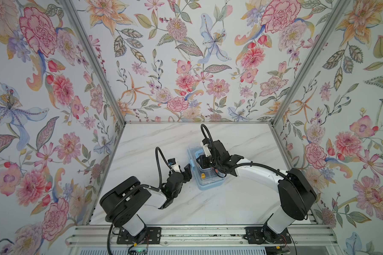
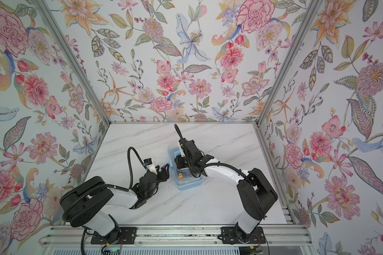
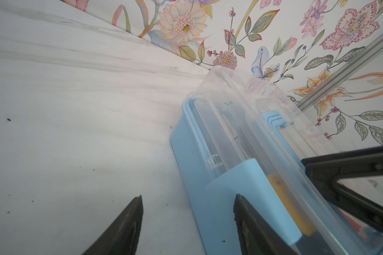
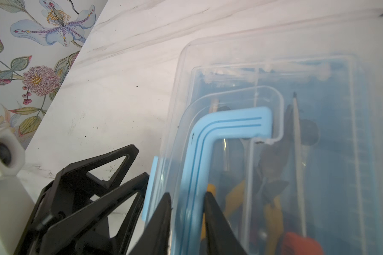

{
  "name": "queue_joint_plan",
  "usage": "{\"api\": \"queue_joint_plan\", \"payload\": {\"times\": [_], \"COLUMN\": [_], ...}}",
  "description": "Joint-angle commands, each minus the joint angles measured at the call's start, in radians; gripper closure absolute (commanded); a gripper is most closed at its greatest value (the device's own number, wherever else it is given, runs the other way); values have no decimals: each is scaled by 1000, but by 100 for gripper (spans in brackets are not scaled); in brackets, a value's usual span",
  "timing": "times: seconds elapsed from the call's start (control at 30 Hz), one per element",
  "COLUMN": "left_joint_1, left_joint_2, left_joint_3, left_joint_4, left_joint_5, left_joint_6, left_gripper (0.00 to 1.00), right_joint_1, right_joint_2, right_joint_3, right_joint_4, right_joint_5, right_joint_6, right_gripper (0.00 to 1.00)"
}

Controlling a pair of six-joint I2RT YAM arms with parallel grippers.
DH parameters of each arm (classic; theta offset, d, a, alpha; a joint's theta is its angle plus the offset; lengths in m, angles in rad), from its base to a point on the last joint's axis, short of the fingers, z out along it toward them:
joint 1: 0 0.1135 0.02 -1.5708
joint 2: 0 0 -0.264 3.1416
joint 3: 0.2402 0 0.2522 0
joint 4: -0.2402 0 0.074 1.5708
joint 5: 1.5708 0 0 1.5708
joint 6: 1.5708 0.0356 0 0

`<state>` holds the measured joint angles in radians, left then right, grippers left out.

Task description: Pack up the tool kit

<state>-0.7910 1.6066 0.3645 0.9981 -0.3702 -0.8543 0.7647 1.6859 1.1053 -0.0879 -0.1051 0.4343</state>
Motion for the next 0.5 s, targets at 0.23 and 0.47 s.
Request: {"api": "queue_joint_plan", "payload": {"times": [0.23,0.47], "left_joint_1": [-7,-7], "left_joint_2": [12,7], "left_joint_3": [26,20], "left_joint_4": [56,65], "left_joint_5": [86,86], "left_joint_6": [-29,-37], "left_gripper": [33,34], "right_joint_1": [41,39], "right_joint_2": [128,130], "right_joint_3": [-96,-97], "right_joint_4": [-300,-300], "right_joint_5": [-64,-63], "right_joint_6": [2,3], "right_gripper": [72,72]}}
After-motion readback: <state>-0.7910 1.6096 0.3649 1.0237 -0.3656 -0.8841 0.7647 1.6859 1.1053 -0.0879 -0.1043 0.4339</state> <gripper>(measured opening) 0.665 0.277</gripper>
